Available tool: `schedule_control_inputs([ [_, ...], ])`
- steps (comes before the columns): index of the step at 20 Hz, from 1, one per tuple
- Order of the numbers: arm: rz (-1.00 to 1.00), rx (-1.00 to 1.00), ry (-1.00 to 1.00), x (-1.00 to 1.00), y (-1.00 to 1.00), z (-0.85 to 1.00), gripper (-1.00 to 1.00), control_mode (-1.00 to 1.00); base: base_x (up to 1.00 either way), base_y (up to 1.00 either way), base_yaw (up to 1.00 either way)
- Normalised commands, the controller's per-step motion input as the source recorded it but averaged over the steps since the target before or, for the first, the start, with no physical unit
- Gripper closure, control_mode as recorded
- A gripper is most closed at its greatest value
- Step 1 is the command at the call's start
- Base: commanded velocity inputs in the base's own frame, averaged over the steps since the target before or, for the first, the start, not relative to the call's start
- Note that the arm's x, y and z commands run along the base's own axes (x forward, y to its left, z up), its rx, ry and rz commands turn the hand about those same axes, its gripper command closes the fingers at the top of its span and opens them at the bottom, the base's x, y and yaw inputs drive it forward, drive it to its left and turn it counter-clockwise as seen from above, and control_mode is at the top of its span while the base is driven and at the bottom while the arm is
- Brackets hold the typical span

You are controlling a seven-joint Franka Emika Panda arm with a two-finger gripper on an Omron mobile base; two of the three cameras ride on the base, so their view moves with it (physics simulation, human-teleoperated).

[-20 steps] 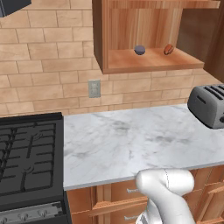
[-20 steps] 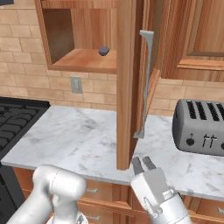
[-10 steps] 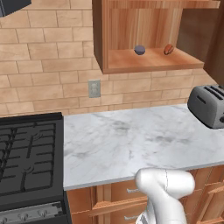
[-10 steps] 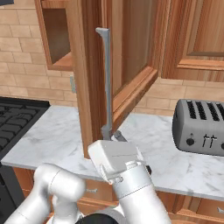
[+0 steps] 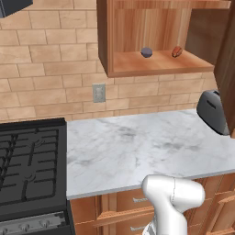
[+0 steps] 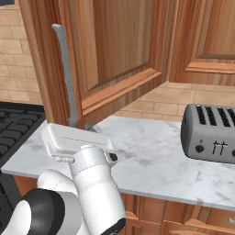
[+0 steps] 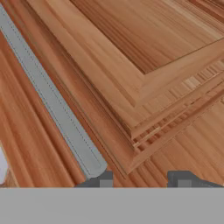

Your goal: Pick the sweet potato, eggplant from the counter and place them in the cabinet. Then close the cabinet.

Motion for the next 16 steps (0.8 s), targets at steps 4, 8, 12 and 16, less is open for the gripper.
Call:
schedule_control_inputs([
  [4, -0.26, -0.03, 0.18, 0.82, 0.93, 0.82, -1.00, -1.00, 0.00, 0.00, 0.00],
  [8, -0.30, -0.01, 0.29, 0.93, 0.77, 0.95, -1.00, -1.00, 0.00, 0.00, 0.00],
  [12, -0.33, -0.07, 0.31, 1.00, 0.83, 0.57, -1.00, -1.00, 0.00, 0.00, 0.00],
  [16, -0.38, -0.18, 0.15, 1.00, 0.86, -0.16, -1.00, -1.00, 0.00, 0.00, 0.00],
])
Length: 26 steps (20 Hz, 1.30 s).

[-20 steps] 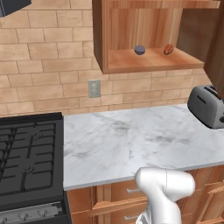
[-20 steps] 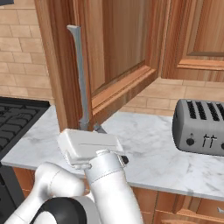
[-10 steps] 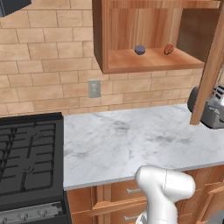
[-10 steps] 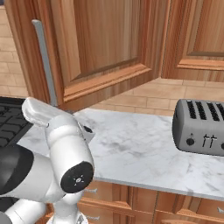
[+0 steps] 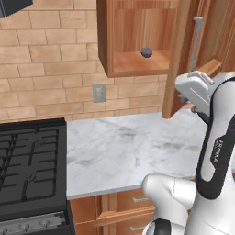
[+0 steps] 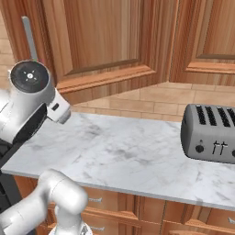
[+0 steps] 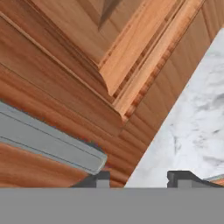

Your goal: Pick the sweet potato, eggplant from the counter and place them in the cabinet. Then close the cabinet.

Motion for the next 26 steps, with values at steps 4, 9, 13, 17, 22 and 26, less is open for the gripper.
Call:
schedule_control_inputs([
  [4, -0.45, -0.30, -0.05, 1.00, 0.79, -0.73, -1.00, -1.00, 0.00, 0.00, 0.00],
  [9, -0.42, -0.35, -0.28, 1.00, 0.44, -0.83, -1.00, -1.00, 0.00, 0.00, 0.00],
  [13, -0.35, -0.31, -0.26, 1.00, 0.08, -0.13, -1.00, -1.00, 0.00, 0.00, 0.00],
  [17, -0.31, -0.20, 0.07, 1.00, -0.17, 0.83, -1.00, -1.00, 0.00, 0.00, 0.00],
  [22, -0.20, -0.12, 0.22, 1.00, -0.42, 1.00, -1.00, -1.00, 0.00, 0.00, 0.00],
  [26, -0.11, -0.06, 0.33, 1.00, -0.36, 0.61, -1.00, -1.00, 0.00, 0.00, 0.00],
])
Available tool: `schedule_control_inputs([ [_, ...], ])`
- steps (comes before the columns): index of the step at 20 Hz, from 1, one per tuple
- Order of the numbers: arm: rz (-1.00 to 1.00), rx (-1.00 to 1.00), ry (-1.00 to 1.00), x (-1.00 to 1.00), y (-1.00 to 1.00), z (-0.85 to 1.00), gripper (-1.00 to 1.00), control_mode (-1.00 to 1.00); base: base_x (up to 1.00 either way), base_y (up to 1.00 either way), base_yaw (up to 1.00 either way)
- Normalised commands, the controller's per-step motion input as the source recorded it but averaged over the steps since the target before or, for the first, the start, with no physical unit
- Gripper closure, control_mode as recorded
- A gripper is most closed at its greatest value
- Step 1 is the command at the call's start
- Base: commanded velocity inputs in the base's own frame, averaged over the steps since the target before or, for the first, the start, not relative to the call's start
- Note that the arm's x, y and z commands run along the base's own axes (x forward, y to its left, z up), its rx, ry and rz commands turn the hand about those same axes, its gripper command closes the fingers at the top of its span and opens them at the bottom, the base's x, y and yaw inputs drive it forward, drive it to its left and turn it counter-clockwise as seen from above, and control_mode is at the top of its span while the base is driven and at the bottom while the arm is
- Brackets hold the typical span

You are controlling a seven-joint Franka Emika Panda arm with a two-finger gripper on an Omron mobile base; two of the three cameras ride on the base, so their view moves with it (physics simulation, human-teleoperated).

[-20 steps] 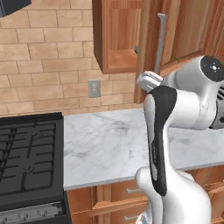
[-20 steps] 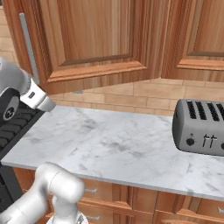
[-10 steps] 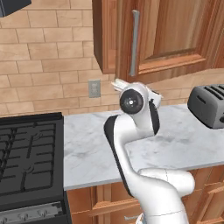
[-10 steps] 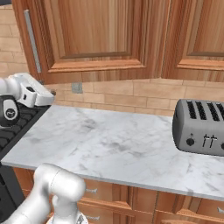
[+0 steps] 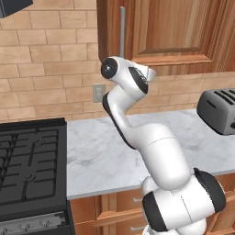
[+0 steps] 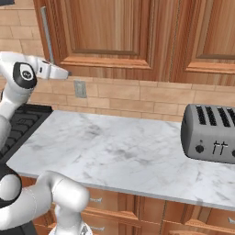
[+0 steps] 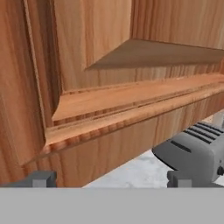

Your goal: Pick the sweet potato, eggplant from the counter and place them in the cabinet. Then close the cabinet.

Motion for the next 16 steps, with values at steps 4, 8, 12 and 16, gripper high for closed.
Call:
schedule_control_inputs([
  [4, -0.11, -0.08, 0.24, 1.00, -0.31, 0.00, -1.00, -1.00, 0.00, 0.00, 0.00],
  [8, -0.08, -0.11, 0.13, 1.00, -0.20, -0.11, -1.00, -1.00, 0.00, 0.00, 0.00],
  [12, -0.02, -0.21, -0.05, -0.38, 0.03, -0.30, -1.00, -1.00, 0.00, 0.00, 0.00],
  [16, 0.00, -0.21, -0.27, -1.00, 0.09, -0.16, -1.00, -1.00, 0.00, 0.00, 0.00],
])
